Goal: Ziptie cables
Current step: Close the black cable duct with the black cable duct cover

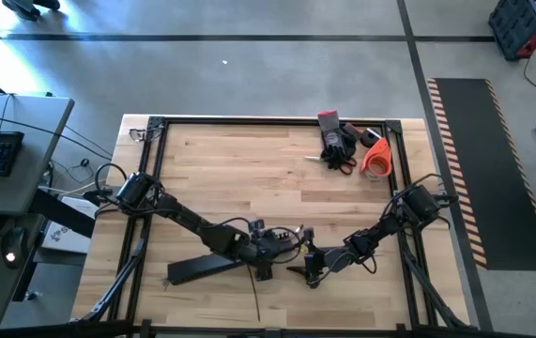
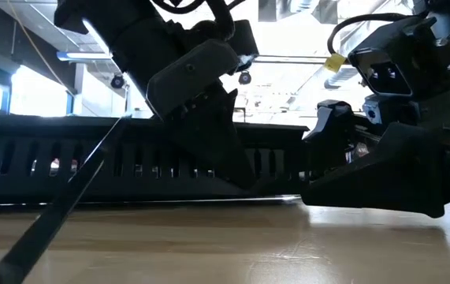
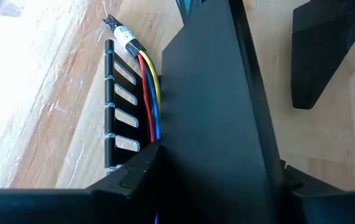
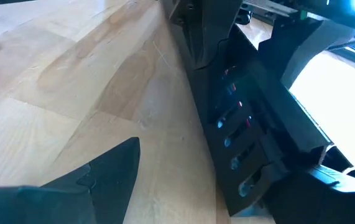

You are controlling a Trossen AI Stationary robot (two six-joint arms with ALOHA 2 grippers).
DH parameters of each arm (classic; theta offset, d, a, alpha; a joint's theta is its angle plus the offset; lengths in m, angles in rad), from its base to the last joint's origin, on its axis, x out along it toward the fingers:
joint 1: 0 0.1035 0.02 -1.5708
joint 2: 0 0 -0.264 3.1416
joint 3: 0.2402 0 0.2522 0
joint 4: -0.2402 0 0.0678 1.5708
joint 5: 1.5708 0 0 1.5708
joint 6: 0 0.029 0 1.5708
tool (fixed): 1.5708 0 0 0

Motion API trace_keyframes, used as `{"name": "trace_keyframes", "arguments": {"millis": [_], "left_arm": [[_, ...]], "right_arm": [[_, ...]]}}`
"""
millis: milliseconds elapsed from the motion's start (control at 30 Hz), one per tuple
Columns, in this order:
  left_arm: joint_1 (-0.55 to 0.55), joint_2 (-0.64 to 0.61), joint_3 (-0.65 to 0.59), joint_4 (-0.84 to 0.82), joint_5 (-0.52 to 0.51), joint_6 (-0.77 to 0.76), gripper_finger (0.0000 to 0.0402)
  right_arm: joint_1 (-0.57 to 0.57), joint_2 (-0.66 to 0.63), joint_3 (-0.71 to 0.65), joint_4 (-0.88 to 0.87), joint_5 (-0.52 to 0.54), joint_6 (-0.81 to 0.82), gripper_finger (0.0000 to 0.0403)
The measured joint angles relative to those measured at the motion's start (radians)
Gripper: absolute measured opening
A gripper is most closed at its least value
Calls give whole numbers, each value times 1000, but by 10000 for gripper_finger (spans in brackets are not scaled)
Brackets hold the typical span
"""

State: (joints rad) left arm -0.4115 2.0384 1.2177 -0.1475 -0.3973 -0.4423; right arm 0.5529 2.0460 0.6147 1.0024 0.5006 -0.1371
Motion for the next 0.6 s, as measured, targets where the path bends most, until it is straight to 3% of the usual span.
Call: {"name": "trace_keyframes", "arguments": {"millis": [200, 333, 600], "left_arm": [[0, 2, 45, -83, -4, 24, 105], [-5, 6, 75, -128, -45, 61, 98], [-22, 9, 91, -143, -110, 131, 94]], "right_arm": [[-3, -2, 2, -27, -3, 27, 286], [-7, -2, 1, -35, -7, 52, 279], [-46, -2, 1, -43, -38, 158, 193]]}}
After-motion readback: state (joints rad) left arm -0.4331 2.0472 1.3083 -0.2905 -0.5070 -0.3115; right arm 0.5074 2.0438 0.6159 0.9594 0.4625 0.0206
